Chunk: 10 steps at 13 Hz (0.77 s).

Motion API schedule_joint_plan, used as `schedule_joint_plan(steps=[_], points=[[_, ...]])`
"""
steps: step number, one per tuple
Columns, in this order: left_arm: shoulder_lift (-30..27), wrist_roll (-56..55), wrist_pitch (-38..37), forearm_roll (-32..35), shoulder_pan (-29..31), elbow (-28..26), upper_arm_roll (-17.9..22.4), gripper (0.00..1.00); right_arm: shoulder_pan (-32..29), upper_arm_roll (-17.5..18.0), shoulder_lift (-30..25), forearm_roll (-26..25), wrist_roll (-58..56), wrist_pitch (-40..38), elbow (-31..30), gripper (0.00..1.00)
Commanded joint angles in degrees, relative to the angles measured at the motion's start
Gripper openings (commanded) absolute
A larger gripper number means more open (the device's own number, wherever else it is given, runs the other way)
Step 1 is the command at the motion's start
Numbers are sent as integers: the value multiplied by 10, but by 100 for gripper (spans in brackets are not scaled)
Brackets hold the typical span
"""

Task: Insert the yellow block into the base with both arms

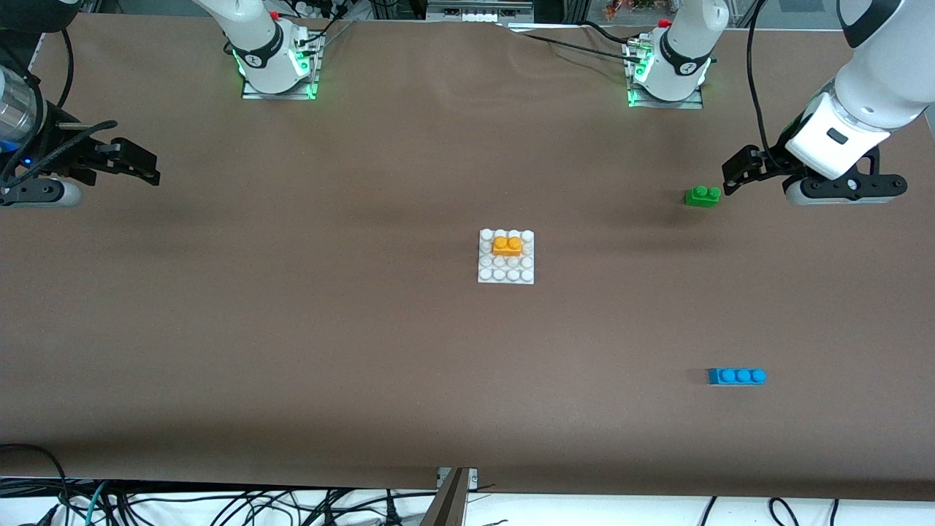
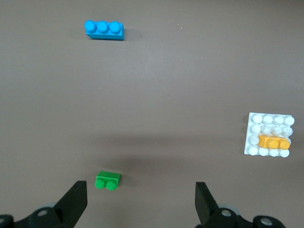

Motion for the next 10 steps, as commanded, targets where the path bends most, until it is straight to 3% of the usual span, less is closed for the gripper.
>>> schedule_joint_plan(steps=[1, 4, 7, 10], points=[[7, -4, 4, 6, -1, 9, 5, 100, -3, 4, 1, -2, -4, -7, 8, 100], [9, -5, -13, 4, -1, 12, 4, 100, -3, 4, 2, -2, -4, -7, 8, 100], [44, -4, -54, 11, -1, 68, 5, 100, -3, 4, 2, -2, -4, -7, 8, 100], [53, 4, -51, 22, -1, 76, 5, 100, -3, 4, 2, -2, -4, -7, 8, 100]])
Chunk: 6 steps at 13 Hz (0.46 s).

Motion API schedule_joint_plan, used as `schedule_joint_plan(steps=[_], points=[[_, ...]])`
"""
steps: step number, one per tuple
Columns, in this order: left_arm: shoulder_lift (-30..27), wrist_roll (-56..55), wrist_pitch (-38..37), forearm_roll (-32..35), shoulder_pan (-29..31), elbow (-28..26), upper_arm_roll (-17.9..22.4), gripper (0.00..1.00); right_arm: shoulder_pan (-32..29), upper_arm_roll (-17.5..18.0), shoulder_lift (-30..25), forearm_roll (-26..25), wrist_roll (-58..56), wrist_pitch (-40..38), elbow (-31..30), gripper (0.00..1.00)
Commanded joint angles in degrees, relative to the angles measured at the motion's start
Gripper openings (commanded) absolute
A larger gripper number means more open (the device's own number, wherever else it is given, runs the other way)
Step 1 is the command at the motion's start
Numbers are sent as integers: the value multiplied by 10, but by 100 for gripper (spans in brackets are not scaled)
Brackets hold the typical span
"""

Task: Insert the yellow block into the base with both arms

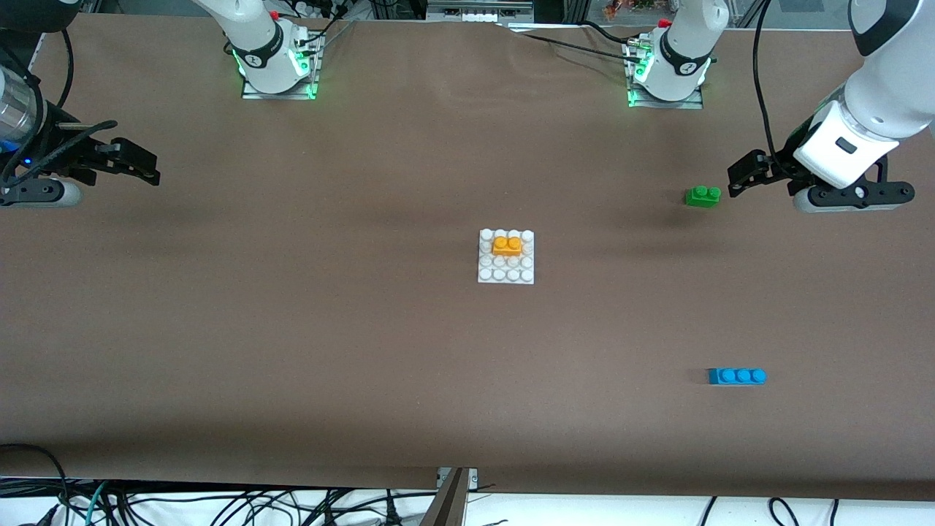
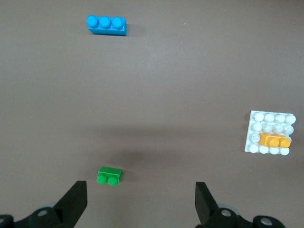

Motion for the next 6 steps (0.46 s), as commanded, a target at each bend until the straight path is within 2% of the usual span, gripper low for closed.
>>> schedule_joint_plan(steps=[1, 6], points=[[19, 18, -14, 27, -2, 29, 2, 100, -3, 4, 1, -2, -4, -7, 8, 100], [19, 24, -13, 22, -3, 29, 2, 100, -3, 4, 2, -2, -4, -8, 8, 100]])
